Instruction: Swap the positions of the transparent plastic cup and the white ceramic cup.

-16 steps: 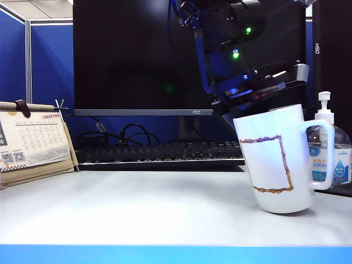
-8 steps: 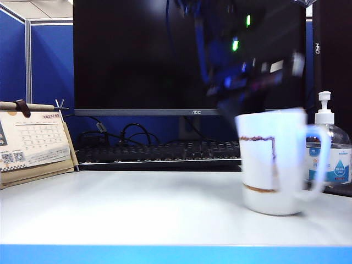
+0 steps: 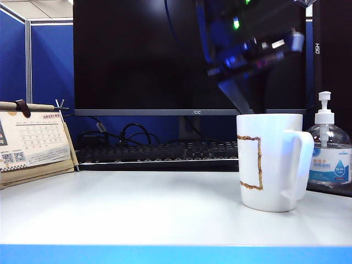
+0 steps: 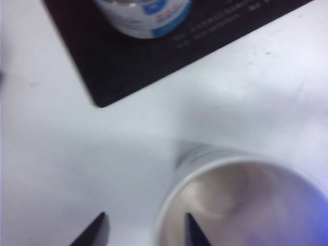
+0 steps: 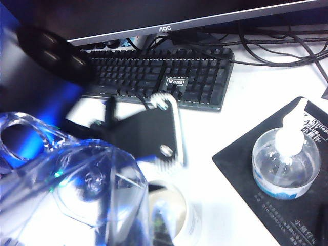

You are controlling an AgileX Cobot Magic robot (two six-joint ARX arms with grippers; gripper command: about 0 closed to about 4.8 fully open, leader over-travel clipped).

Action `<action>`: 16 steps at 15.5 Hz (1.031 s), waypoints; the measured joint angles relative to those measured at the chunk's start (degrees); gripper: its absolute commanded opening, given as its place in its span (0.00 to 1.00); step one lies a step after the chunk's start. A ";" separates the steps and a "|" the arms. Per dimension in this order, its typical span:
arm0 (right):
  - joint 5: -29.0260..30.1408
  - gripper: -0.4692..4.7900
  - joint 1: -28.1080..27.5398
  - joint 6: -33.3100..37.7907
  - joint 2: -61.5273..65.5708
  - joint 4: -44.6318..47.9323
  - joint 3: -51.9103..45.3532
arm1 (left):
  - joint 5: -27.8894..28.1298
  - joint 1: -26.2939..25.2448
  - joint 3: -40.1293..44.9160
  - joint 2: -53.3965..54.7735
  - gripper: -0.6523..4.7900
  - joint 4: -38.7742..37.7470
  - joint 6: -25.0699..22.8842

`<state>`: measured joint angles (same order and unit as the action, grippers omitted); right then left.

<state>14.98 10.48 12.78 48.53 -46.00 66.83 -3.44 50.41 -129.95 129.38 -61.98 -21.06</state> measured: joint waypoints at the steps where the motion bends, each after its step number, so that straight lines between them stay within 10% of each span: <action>1: 0.02 0.08 0.00 0.20 0.00 1.11 0.00 | 1.05 -0.13 -1.75 -0.22 0.46 -0.85 0.04; 6: 3.28 0.07 0.00 1.81 0.66 5.09 0.00 | 5.49 -8.37 -4.17 -6.05 0.46 -4.50 2.67; 9: 10.32 0.07 0.42 2.45 4.70 8.00 0.11 | -1.66 -21.42 -4.07 -13.20 0.43 -7.80 8.96; 16: 16.76 0.07 10.67 3.02 14.78 18.18 0.02 | -1.62 -24.48 -4.09 -33.59 0.24 -7.30 6.91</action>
<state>31.75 21.15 15.79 63.31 -27.81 66.85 -5.06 25.93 -134.04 95.79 -69.28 -14.15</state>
